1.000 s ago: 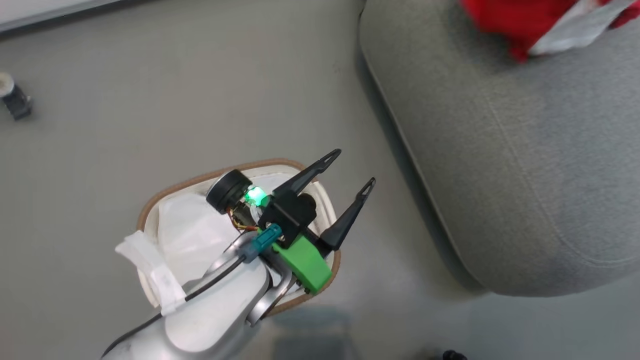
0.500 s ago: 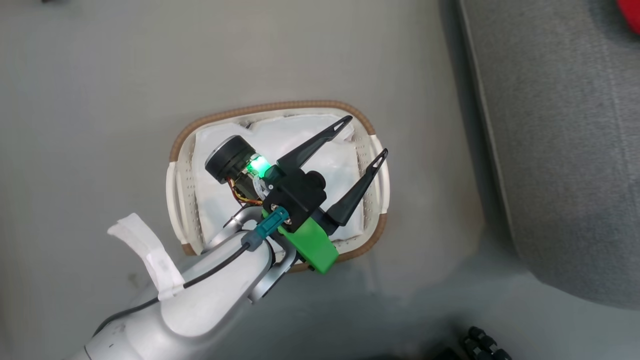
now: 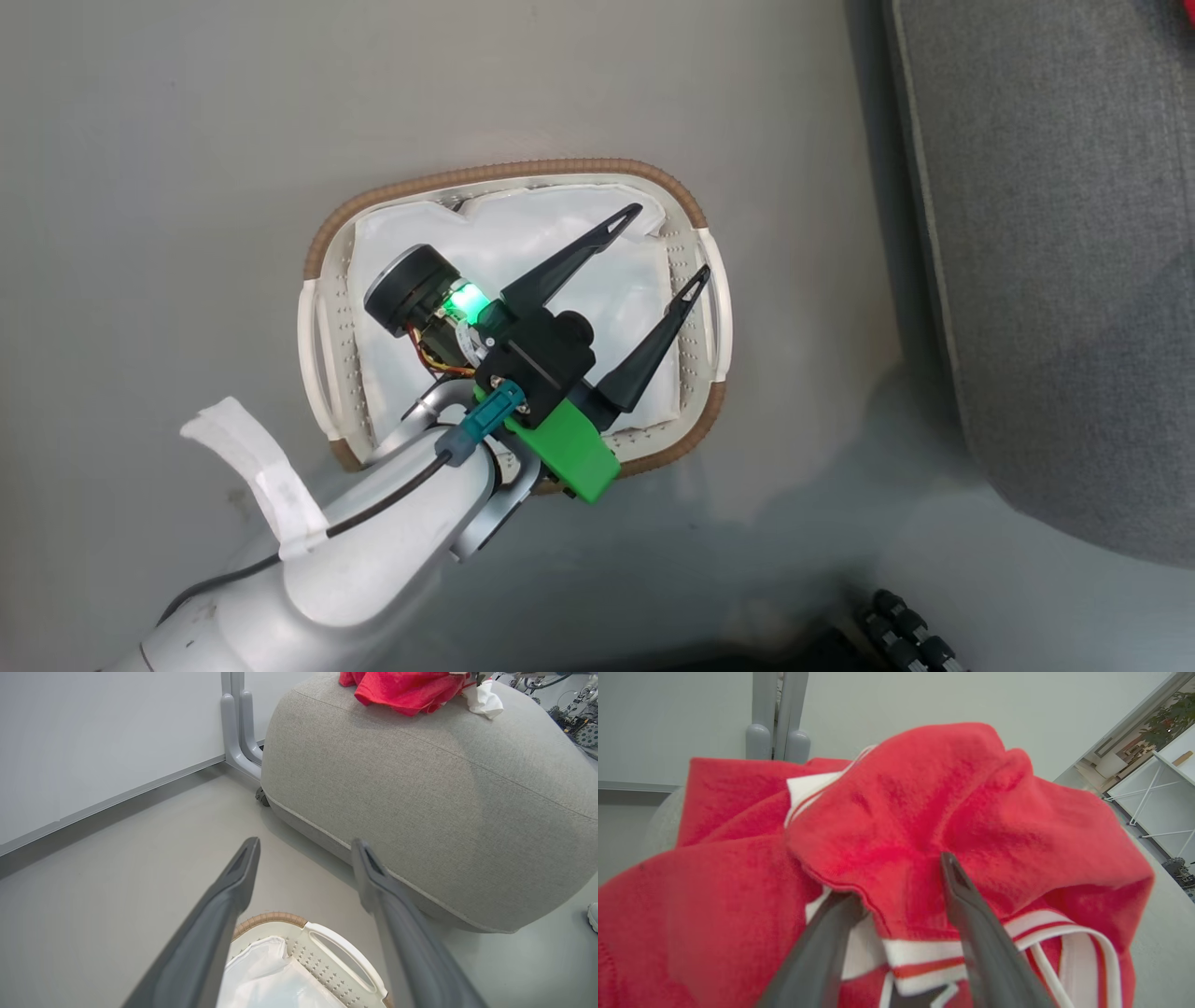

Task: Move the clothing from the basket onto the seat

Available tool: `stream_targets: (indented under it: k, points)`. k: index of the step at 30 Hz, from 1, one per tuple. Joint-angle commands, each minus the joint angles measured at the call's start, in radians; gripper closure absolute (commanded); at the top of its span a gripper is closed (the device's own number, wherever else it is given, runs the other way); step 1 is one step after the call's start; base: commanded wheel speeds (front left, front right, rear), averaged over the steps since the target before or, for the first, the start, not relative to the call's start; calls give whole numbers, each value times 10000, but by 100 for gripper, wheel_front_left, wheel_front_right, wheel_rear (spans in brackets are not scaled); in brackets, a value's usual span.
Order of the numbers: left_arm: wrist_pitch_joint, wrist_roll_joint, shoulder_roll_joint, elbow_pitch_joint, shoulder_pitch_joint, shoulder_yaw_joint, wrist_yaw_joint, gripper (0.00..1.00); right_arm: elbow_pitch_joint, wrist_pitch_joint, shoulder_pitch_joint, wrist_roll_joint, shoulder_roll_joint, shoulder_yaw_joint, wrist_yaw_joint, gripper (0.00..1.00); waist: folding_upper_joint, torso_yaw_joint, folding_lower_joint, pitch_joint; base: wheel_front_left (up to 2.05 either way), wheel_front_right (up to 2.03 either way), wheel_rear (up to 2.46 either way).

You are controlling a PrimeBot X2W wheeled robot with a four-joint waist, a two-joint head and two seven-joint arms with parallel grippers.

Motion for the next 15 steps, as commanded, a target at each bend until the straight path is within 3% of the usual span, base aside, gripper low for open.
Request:
stream_targets:
  k: [1, 15]
  points:
    - [-60, -39, 52, -10, -41, 36, 52, 0, 32, -157, 117, 86, 114, 118, -14, 0, -1, -114, -2, -118, 0, 0, 0]
    - [-508, -557, -171, 245, 498, 411, 195, 0, -760, -562, 1431, 639, 619, 1526, -14, 0, -1, -429, -2, -1551, 0, 0, 0]
